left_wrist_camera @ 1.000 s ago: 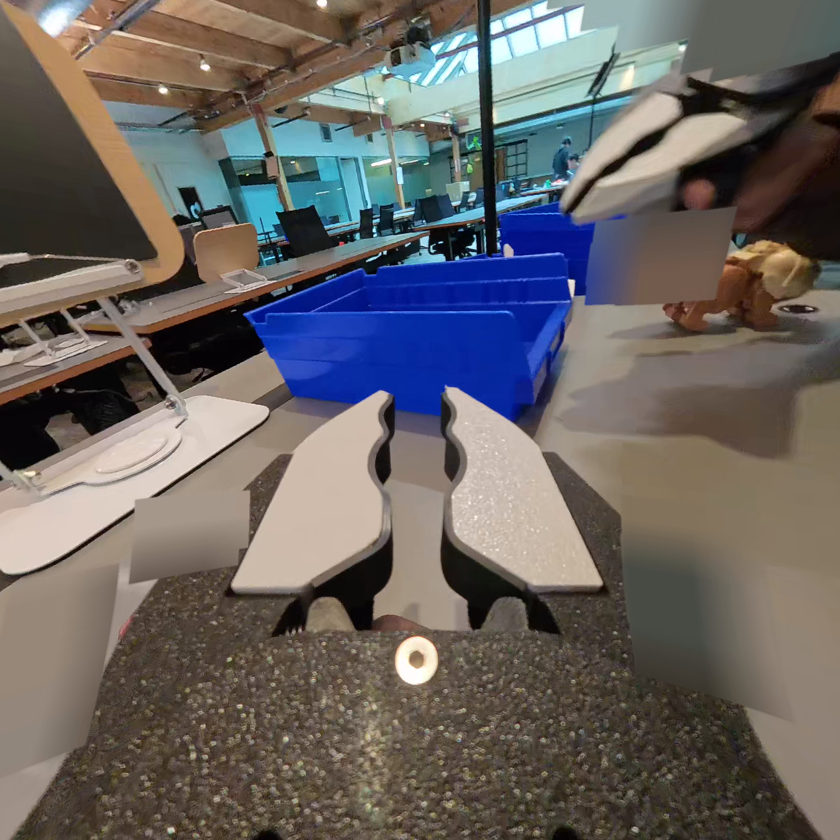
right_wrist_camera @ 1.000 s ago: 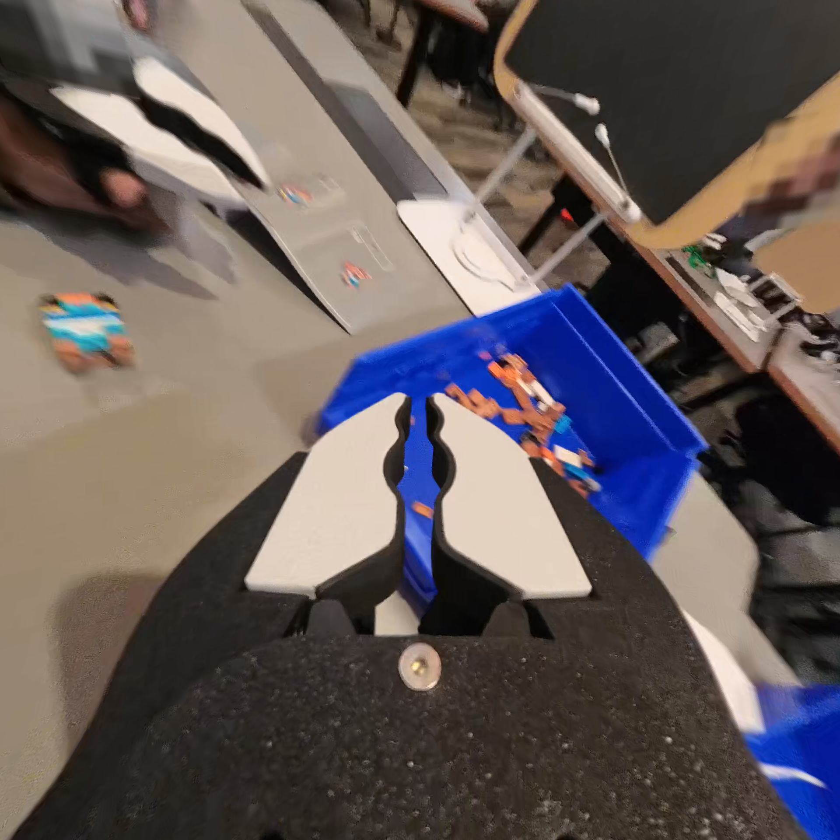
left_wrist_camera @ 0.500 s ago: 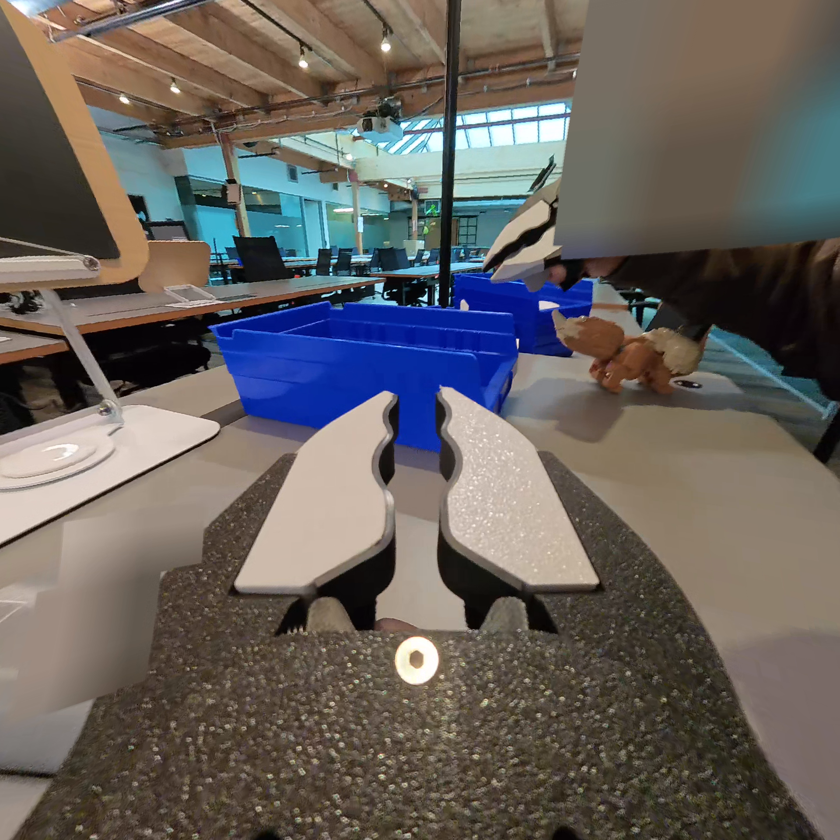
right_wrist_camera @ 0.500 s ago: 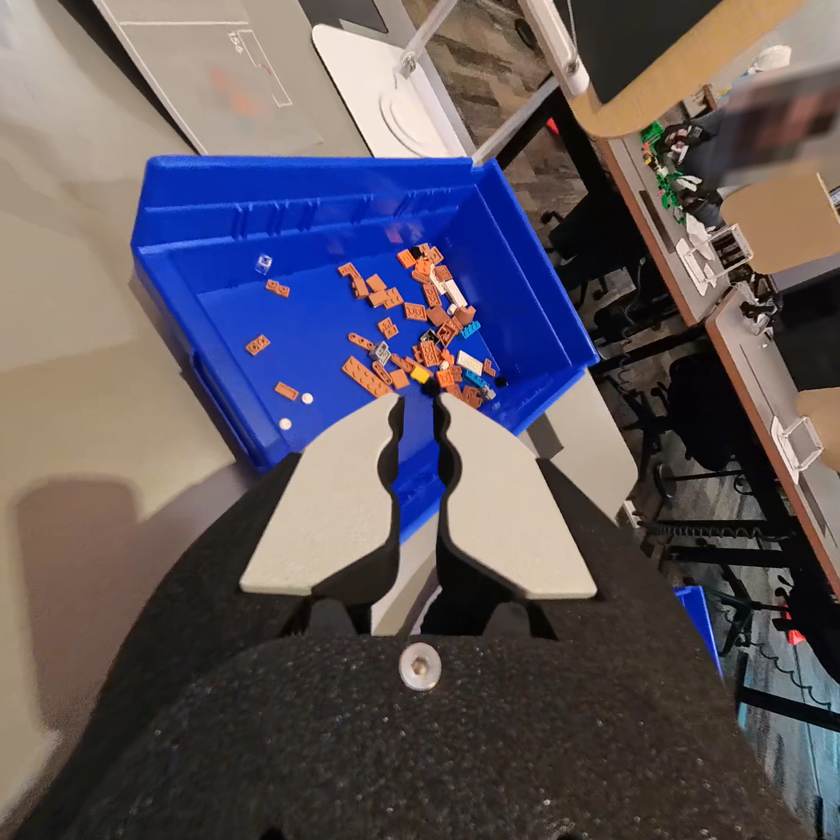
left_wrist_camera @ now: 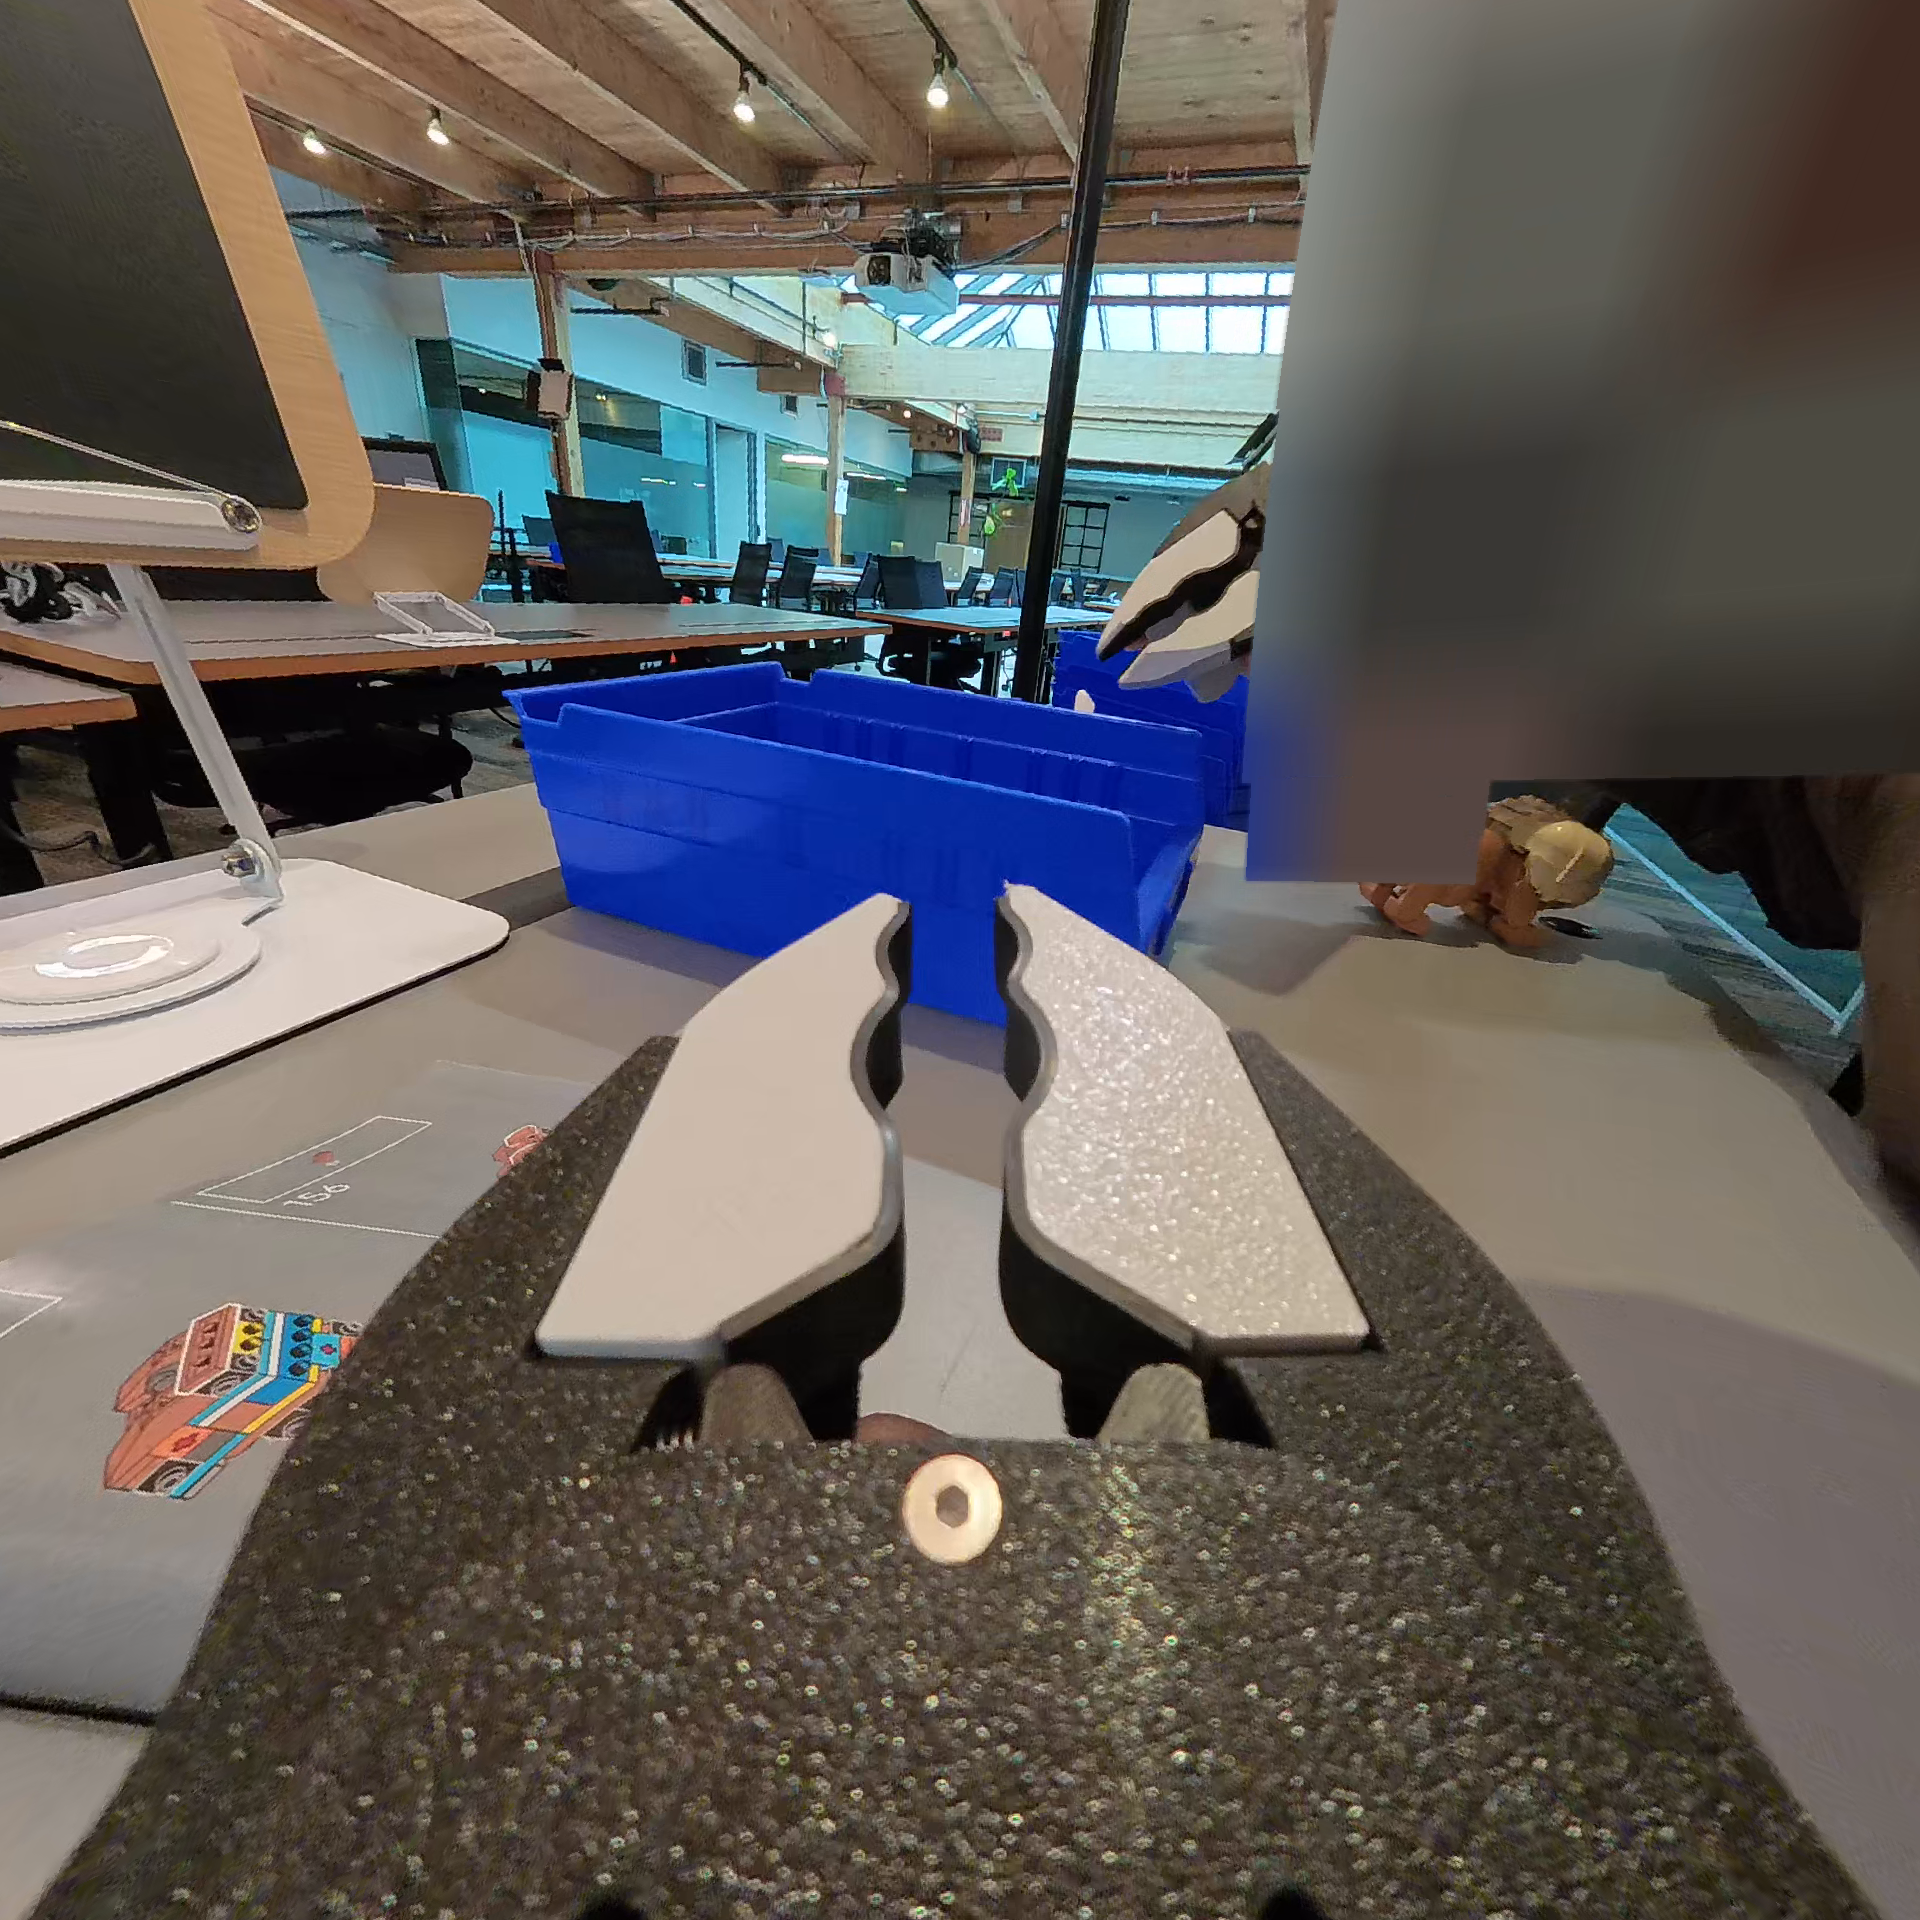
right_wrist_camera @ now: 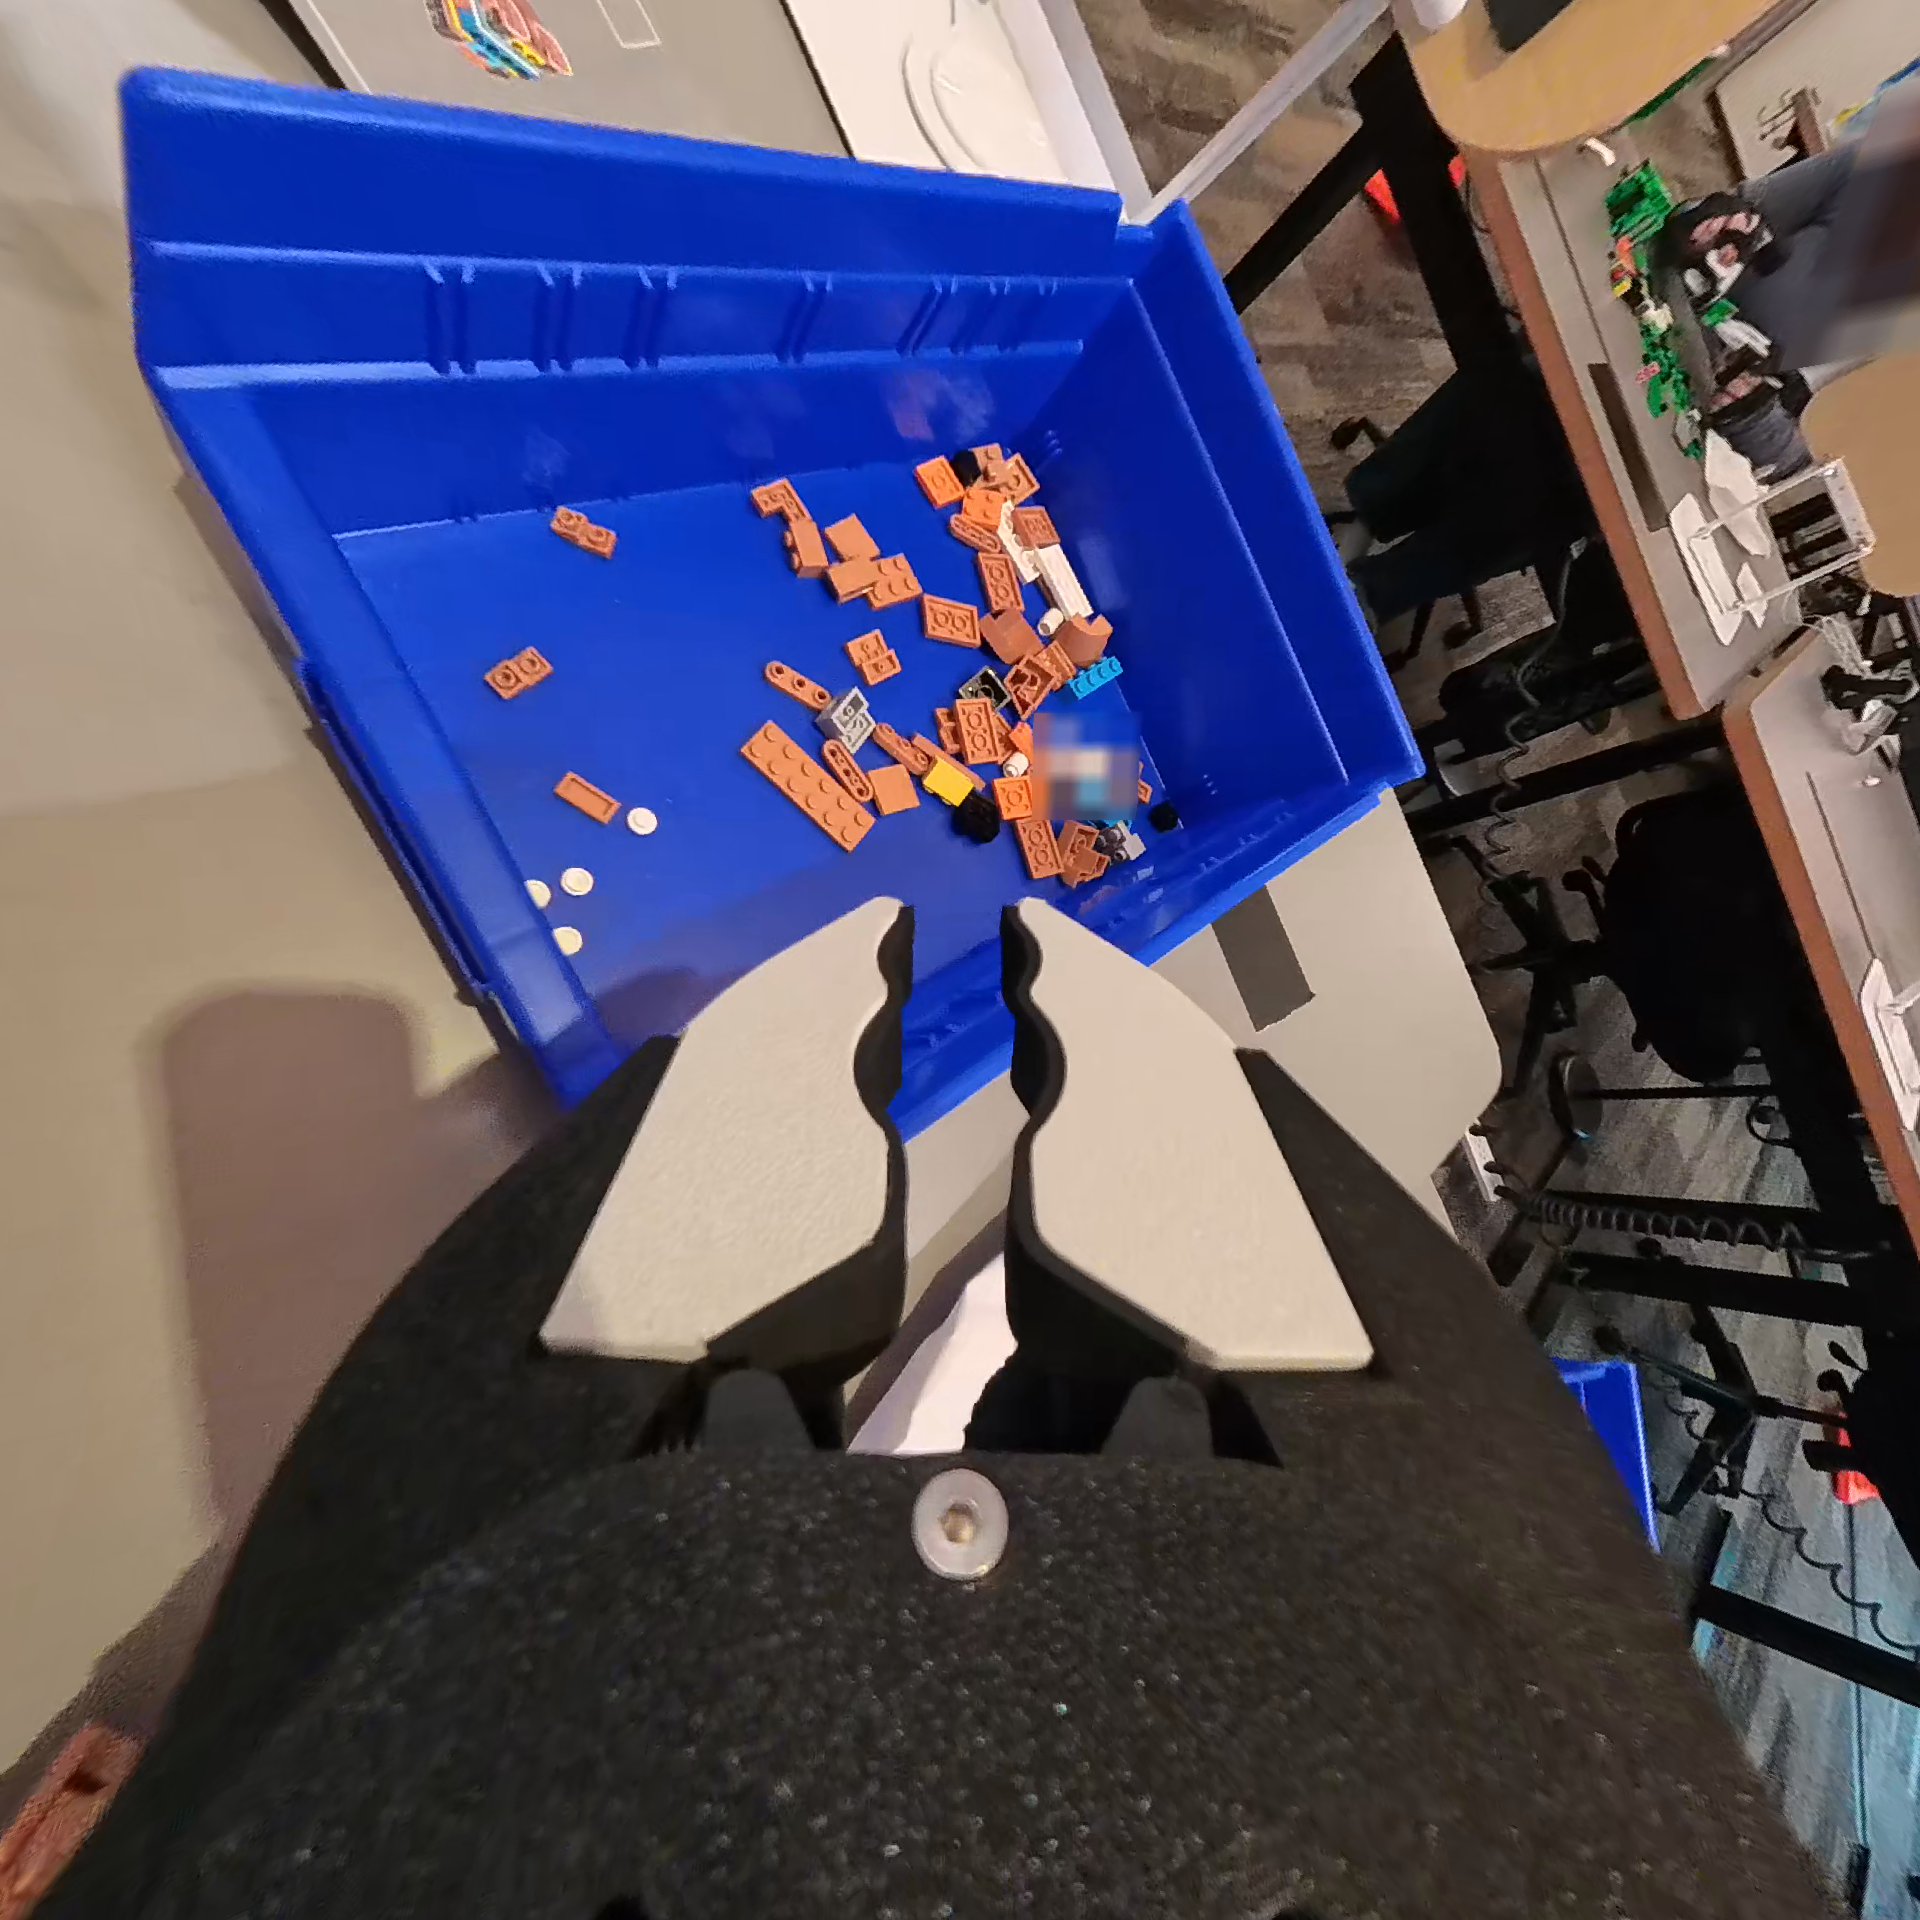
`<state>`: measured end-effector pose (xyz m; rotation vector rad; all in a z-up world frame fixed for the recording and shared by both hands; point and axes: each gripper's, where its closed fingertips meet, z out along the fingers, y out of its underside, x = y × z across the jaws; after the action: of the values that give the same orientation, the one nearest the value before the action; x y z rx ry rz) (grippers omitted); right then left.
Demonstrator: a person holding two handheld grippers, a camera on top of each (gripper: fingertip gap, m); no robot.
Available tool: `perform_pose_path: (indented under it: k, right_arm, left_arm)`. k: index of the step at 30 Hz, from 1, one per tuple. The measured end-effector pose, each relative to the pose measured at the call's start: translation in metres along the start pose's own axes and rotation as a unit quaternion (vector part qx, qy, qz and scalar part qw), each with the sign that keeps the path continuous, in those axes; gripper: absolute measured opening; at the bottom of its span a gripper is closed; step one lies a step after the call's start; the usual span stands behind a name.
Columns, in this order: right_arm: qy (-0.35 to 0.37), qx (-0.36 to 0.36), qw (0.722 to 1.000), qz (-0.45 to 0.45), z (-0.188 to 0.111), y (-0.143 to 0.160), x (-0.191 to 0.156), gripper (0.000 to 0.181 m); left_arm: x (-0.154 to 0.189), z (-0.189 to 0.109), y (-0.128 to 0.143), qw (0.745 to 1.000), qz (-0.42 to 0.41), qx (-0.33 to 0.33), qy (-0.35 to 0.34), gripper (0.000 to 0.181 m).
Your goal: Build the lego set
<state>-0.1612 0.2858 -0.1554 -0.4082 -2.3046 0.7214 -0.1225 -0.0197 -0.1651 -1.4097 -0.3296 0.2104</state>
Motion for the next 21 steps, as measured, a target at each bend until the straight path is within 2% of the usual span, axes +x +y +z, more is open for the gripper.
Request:
perform_pose_path:
  k: [7, 13, 16, 19, 21]
  right_arm:
    - [0.003, -0.023, 1.000, 0.018, 0.013, 0.008, 0.010, 0.023]
    - [0.014, -0.093, 0.983, 0.159, 0.021, 0.038, 0.031, 0.033]
    - [-0.027, -0.134, 0.969, 0.207, 0.027, 0.050, 0.021, 0.038]
    - [-0.035, -0.147, 0.963, 0.221, 0.029, 0.053, 0.019, 0.029]
    - [-0.056, -0.148, 0.962, 0.222, 0.029, 0.051, 0.013, 0.016]
  left_arm:
    - [0.000, 0.001, 0.001, 1.000, -0.001, -0.004, 0.002, 0.014]
    - [0.001, 0.000, 0.002, 1.000, -0.001, -0.006, 0.003, 0.014]
    - [0.001, 0.001, 0.002, 1.000, -0.001, -0.007, 0.003, 0.014]
    - [0.001, 0.000, 0.002, 1.000, -0.001, -0.006, 0.003, 0.014]
    - [0.000, 0.001, 0.002, 1.000, -0.002, -0.006, 0.003, 0.014]
